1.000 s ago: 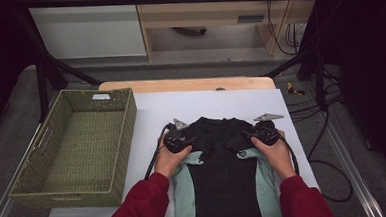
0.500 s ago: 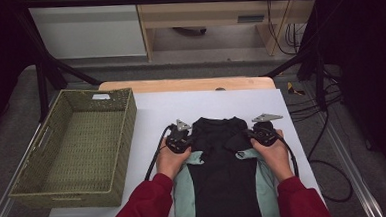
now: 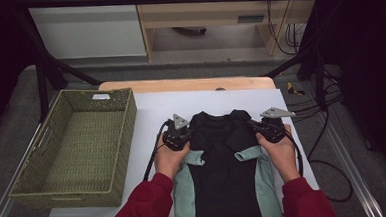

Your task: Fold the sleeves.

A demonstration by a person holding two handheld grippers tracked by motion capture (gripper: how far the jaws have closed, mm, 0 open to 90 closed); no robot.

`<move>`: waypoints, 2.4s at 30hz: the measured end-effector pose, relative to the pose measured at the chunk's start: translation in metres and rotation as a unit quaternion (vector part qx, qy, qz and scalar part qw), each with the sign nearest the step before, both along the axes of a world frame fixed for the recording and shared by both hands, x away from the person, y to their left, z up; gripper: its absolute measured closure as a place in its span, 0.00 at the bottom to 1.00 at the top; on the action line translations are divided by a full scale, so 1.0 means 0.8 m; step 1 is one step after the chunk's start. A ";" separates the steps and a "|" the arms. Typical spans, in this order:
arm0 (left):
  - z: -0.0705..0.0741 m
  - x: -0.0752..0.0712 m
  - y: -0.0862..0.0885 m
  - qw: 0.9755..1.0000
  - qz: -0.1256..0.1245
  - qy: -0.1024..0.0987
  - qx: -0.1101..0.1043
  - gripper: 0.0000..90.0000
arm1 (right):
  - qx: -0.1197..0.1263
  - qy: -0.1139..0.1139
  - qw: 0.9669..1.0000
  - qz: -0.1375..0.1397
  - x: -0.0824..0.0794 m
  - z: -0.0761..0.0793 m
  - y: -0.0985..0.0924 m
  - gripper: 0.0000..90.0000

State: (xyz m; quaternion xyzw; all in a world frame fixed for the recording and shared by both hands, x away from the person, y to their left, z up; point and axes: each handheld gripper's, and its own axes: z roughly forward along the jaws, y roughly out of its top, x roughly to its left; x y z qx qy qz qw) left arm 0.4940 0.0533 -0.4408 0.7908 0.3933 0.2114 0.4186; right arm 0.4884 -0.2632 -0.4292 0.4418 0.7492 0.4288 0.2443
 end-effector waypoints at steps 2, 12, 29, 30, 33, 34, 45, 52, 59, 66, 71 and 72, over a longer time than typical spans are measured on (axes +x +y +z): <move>0.009 0.001 -0.001 1.000 0.000 -0.006 -0.003 0.96 | 0.006 -0.006 1.000 0.000 -0.001 0.006 -0.002 0.96; 0.041 0.014 0.000 1.000 0.008 -0.021 -0.019 0.96 | 0.017 -0.022 1.000 0.003 0.010 0.039 0.002 0.96; 0.088 0.037 0.002 0.999 0.022 -0.032 -0.033 0.96 | 0.019 -0.046 0.999 -0.003 0.033 0.084 0.009 0.96; 0.091 0.038 0.002 0.999 0.022 -0.036 -0.031 0.96 | 0.023 -0.047 0.999 -0.005 0.035 0.086 0.008 0.96; 0.099 0.041 0.000 0.998 0.022 -0.041 -0.031 0.96 | 0.028 -0.048 0.998 -0.007 0.039 0.090 0.007 0.96; 0.102 0.042 -0.001 0.998 0.021 -0.043 -0.030 0.96 | 0.029 -0.049 0.998 -0.008 0.040 0.091 0.006 0.96; 0.122 0.054 -0.003 0.998 0.024 -0.054 -0.022 0.96 | 0.040 -0.056 0.997 -0.016 0.049 0.099 0.001 0.96; 0.121 0.057 -0.004 0.998 0.026 -0.052 -0.021 0.96 | 0.039 -0.058 0.997 -0.017 0.050 0.098 0.002 0.96; 0.131 0.063 -0.004 0.998 0.028 -0.056 -0.024 0.96 | 0.040 -0.065 0.997 -0.024 0.054 0.110 0.002 0.96; 0.147 0.069 -0.005 0.997 0.030 -0.065 -0.025 0.96 | 0.039 -0.073 0.996 -0.025 0.062 0.123 0.004 0.96; 0.154 0.070 -0.004 0.997 0.032 -0.070 -0.026 0.96 | 0.042 -0.077 0.996 -0.028 0.065 0.127 0.007 0.96; 0.158 0.071 -0.003 0.996 0.034 -0.074 -0.027 0.96 | 0.045 -0.079 0.995 -0.029 0.066 0.129 0.007 0.96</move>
